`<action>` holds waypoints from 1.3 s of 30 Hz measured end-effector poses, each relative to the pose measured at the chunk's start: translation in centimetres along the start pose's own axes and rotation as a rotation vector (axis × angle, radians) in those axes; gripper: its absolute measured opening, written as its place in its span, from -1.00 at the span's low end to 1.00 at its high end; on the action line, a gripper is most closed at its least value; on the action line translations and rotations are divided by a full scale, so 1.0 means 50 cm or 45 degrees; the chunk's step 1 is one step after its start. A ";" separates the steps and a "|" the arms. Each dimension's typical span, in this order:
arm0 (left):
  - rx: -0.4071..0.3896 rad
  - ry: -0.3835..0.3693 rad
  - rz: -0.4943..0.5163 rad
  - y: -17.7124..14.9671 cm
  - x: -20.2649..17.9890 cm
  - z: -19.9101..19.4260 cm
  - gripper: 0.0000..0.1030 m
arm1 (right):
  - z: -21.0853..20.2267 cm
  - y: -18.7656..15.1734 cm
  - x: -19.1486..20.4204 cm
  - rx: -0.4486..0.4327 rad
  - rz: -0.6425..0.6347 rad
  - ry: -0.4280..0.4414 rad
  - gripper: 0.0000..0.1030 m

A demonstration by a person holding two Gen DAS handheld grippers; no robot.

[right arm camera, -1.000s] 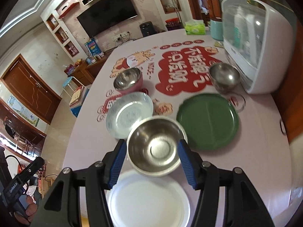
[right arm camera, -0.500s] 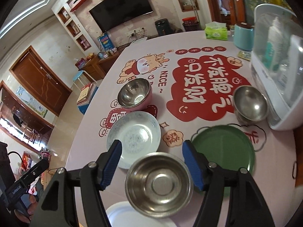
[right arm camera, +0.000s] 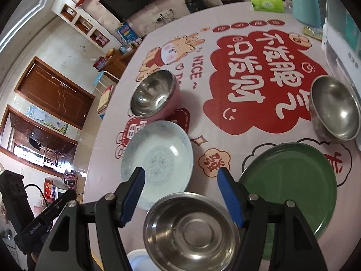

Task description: Organize plates and bowls

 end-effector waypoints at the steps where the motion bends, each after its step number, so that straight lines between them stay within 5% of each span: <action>1: 0.011 0.000 -0.011 0.000 0.001 0.012 0.46 | 0.007 0.001 -0.004 0.011 0.008 0.000 0.29; 14: 0.187 0.004 -0.086 -0.027 0.014 0.161 0.46 | 0.111 -0.003 -0.031 0.153 0.085 0.059 0.30; 26: 0.231 0.017 -0.101 -0.033 0.015 0.233 0.41 | 0.163 -0.003 -0.029 0.187 0.074 0.088 0.28; 35: 0.237 -0.003 -0.080 -0.031 0.009 0.270 0.24 | 0.191 -0.001 -0.039 0.219 0.062 0.108 -0.32; 39: 0.232 -0.014 -0.077 -0.028 0.006 0.278 0.01 | 0.200 -0.004 -0.040 0.231 0.058 0.135 -0.57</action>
Point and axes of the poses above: each gripper's, at about its wrist camera, not at the fingertips, and z roughly the way its jaws point, x to its left, y to its top, the point moved 6 cm from there along z, roughly the way its jaws point, and after that the axes turned 2 degrees about y, right-handed, at the moved point
